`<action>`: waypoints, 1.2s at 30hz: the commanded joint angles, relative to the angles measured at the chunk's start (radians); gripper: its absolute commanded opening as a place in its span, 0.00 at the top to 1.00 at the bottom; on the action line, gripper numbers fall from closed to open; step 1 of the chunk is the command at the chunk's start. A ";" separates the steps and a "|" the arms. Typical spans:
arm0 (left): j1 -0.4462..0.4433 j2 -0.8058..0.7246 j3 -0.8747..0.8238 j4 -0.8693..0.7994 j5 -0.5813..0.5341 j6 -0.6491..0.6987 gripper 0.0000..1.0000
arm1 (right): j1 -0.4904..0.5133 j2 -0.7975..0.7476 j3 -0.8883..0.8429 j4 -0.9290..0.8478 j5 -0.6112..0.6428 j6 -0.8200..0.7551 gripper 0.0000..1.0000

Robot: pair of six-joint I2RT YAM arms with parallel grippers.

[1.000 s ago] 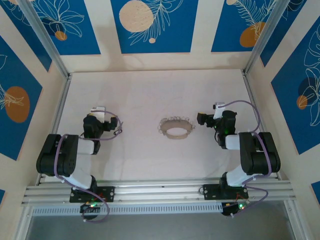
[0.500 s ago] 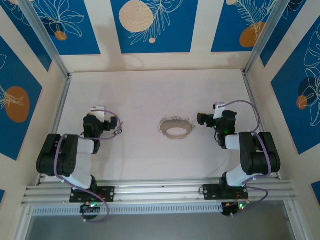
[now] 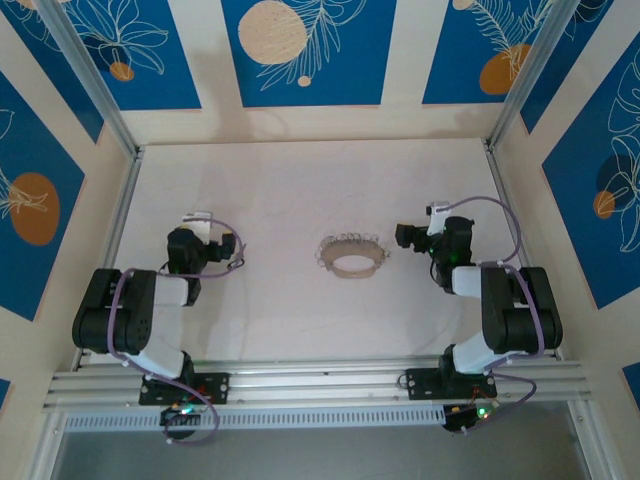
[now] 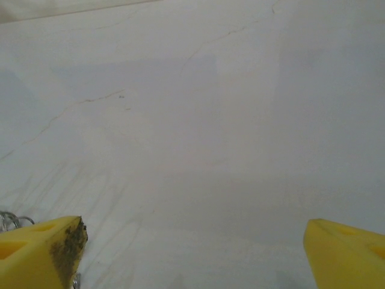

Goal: Put the keys on the keyring

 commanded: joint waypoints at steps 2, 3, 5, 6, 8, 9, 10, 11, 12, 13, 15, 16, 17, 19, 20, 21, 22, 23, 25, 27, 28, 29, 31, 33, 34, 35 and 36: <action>-0.007 -0.091 0.128 -0.249 0.010 0.019 0.00 | 0.005 -0.110 0.155 -0.310 -0.011 0.029 0.05; -0.007 -0.106 0.150 -0.293 0.024 0.026 0.00 | 0.002 -0.123 0.187 -0.369 -0.002 0.093 0.02; -0.007 -0.140 0.177 -0.349 0.025 0.018 0.00 | -0.016 -0.140 0.225 -0.432 -0.063 0.185 0.01; -0.007 -0.164 0.191 -0.370 0.025 -0.006 0.00 | -0.026 -0.149 0.235 -0.449 -0.101 0.228 0.01; -0.008 -0.210 0.219 -0.410 0.056 -0.043 0.00 | -0.046 -0.162 0.241 -0.468 -0.140 0.327 0.01; -0.009 -0.235 0.240 -0.445 0.068 -0.077 0.00 | -0.060 -0.166 0.239 -0.472 -0.185 0.367 0.01; -0.010 -0.256 0.257 -0.478 0.076 -0.107 0.00 | -0.067 -0.172 0.239 -0.478 -0.222 0.390 0.01; -0.016 -0.279 0.275 -0.513 0.081 -0.144 0.00 | -0.069 -0.182 0.233 -0.480 -0.259 0.415 0.01; -0.020 -0.301 0.291 -0.550 0.087 -0.178 0.00 | -0.069 -0.194 0.224 -0.479 -0.298 0.431 0.01; -0.027 -0.318 0.298 -0.575 0.089 -0.205 0.00 | -0.064 -0.206 0.217 -0.481 -0.325 0.439 0.01; -0.041 -0.356 0.313 -0.635 0.081 -0.268 0.00 | -0.039 -0.236 0.202 -0.499 -0.366 0.452 0.01; -0.046 -0.370 0.315 -0.658 0.086 -0.296 0.00 | -0.025 -0.250 0.199 -0.514 -0.373 0.449 0.02; -0.053 -0.386 0.316 -0.684 0.089 -0.322 0.00 | -0.004 -0.263 0.200 -0.549 -0.361 0.446 0.04; -0.064 -0.406 0.315 -0.730 0.093 -0.367 0.00 | 0.031 -0.280 0.214 -0.639 -0.314 0.436 0.09; -0.071 -0.414 0.310 -0.749 0.096 -0.387 0.00 | 0.049 -0.284 0.220 -0.684 -0.287 0.445 0.12; -0.078 -0.420 0.305 -0.764 0.096 -0.407 0.00 | 0.065 -0.285 0.220 -0.715 -0.272 0.454 0.16; -0.084 -0.424 0.300 -0.774 0.099 -0.421 0.00 | 0.077 -0.285 0.218 -0.734 -0.264 0.463 0.18; -0.091 -0.426 0.296 -0.786 0.103 -0.434 0.00 | 0.096 -0.285 0.213 -0.751 -0.255 0.479 0.21; -0.111 -0.425 0.295 -0.813 0.104 -0.450 0.00 | 0.138 -0.283 0.202 -0.772 -0.229 0.498 0.23; -0.135 -0.424 0.291 -0.822 0.112 -0.460 0.00 | 0.199 -0.273 0.196 -0.780 -0.184 0.516 0.25; -0.146 -0.424 0.288 -0.823 0.114 -0.464 0.00 | 0.227 -0.264 0.197 -0.779 -0.169 0.522 0.26; -0.159 -0.423 0.286 -0.820 0.116 -0.472 0.00 | 0.260 -0.248 0.201 -0.774 -0.148 0.535 0.28; -0.178 -0.423 0.277 -0.804 0.123 -0.486 0.00 | 0.308 -0.210 0.208 -0.750 -0.121 0.557 0.31; -0.198 -0.421 0.274 -0.794 0.122 -0.503 0.00 | 0.345 -0.155 0.225 -0.724 -0.108 0.585 0.36; -0.206 -0.419 0.274 -0.791 0.124 -0.506 0.00 | 0.359 -0.130 0.234 -0.713 -0.102 0.593 0.37; -0.216 -0.417 0.275 -0.790 0.121 -0.510 0.00 | 0.374 -0.100 0.247 -0.707 -0.086 0.603 0.38; -0.226 -0.414 0.275 -0.787 0.118 -0.516 0.00 | 0.386 -0.070 0.259 -0.700 -0.075 0.610 0.39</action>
